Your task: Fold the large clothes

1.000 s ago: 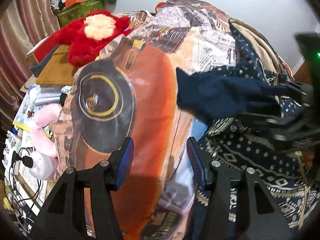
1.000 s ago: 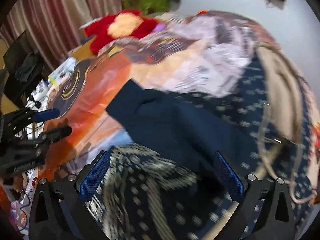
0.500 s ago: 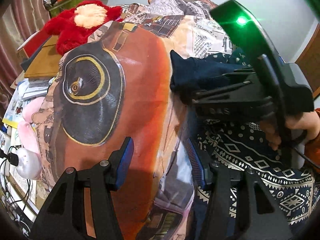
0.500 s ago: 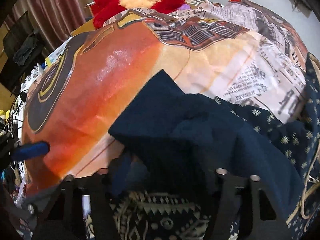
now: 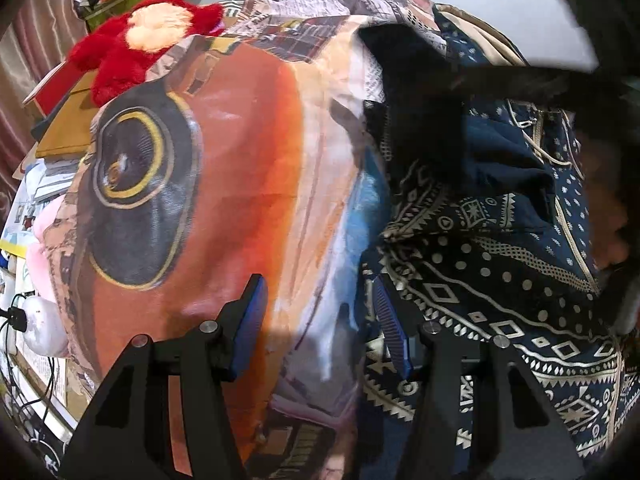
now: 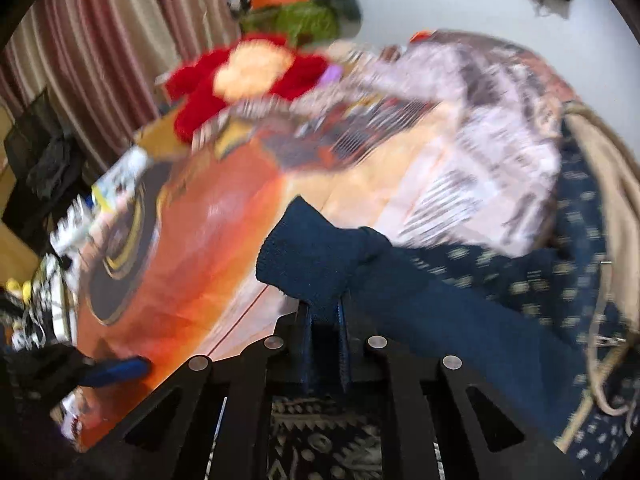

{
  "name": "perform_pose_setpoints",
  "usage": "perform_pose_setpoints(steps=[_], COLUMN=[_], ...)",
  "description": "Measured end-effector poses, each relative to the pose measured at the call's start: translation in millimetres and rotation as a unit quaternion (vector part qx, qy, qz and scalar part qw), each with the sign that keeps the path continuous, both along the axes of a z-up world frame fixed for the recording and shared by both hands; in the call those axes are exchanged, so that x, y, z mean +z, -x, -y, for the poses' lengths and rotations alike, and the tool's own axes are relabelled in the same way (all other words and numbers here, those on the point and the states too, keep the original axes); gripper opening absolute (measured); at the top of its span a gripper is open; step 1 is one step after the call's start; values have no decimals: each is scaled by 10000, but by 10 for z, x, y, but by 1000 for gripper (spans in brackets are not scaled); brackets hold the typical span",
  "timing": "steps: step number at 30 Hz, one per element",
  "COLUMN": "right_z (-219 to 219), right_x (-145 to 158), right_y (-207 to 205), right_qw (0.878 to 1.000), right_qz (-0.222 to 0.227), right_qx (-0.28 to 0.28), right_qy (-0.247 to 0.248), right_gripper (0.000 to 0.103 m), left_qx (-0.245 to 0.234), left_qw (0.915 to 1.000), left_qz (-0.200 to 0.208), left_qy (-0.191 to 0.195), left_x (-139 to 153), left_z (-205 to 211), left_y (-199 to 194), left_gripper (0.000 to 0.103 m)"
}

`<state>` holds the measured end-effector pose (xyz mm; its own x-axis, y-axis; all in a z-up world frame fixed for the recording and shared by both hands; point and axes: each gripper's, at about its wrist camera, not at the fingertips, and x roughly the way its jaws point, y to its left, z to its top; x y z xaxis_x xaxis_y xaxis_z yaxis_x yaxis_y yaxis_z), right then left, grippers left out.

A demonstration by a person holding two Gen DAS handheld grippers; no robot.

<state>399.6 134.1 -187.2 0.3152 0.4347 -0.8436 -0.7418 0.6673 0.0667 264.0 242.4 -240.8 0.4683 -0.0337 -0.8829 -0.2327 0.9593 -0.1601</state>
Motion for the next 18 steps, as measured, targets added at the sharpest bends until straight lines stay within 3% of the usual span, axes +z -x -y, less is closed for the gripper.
perform_pose_setpoints(steps=[6,11,18], right_z=[589,1197,2064], right_x=[642,1103,1526], right_y=[-53,-47,21], right_qw=[9972,9911,9794], right_qz=[362,568,829], right_qx=[-414,-764,-1278], right_qy=[-506,-934,-1327], right_gripper=[8,8,8], left_qx=[-194,-187,296], left_qw=[9997,9990,9969], left_qz=[-141,-373,-386], left_qy=[39,-166,-623], left_x=[-84,-225,-293], left_z=[178,336,391], left_y=[-192,-414,-595], left_gripper=[54,54,54])
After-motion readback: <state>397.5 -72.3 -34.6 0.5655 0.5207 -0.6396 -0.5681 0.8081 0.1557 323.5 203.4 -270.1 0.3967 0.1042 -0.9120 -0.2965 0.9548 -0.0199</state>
